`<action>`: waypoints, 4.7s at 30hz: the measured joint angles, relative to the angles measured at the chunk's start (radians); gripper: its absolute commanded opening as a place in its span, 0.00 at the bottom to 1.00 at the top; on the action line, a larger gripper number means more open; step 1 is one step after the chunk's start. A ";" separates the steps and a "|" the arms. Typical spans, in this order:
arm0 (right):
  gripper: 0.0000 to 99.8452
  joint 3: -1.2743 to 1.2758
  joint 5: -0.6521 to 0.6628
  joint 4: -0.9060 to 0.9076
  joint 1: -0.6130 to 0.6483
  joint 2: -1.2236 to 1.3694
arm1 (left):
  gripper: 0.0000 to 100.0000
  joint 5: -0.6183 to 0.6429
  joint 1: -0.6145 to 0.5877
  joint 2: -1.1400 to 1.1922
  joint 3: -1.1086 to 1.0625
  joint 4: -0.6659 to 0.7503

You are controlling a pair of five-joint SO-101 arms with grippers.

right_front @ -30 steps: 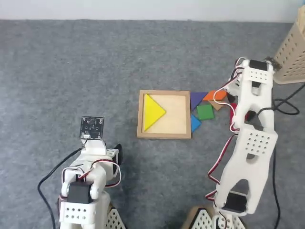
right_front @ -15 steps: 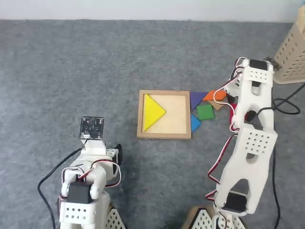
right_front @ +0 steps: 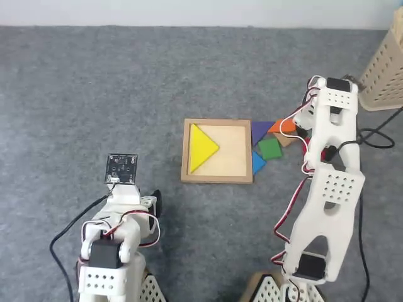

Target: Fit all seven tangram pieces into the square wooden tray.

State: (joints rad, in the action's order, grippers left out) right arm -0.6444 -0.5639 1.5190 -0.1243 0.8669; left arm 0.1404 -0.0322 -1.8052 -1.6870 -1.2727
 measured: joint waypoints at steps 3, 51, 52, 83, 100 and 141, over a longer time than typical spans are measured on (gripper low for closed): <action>0.38 0.000 0.023 0.029 0.025 0.000 | 0.15 0.000 0.000 0.000 0.000 0.000; 0.30 0.000 0.029 -0.012 0.006 0.000 | 0.15 0.000 0.000 0.000 0.000 0.000; 0.31 0.000 0.029 -0.012 0.006 0.000 | 0.15 0.000 0.000 0.000 0.000 0.000; 0.20 0.000 0.077 0.012 -0.002 0.000 | 0.15 0.000 0.000 0.000 0.000 0.000; 0.18 0.002 0.178 0.167 0.100 -0.183 | 0.15 0.000 -0.002 0.000 0.000 0.000; 0.28 0.256 0.302 -0.143 0.084 -0.261 | 0.15 0.000 0.002 0.000 0.000 0.000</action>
State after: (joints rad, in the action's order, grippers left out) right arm -0.3882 -0.2616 1.3763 -0.0399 0.6061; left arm 0.1404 -0.0307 -1.8052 -1.6870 -1.2727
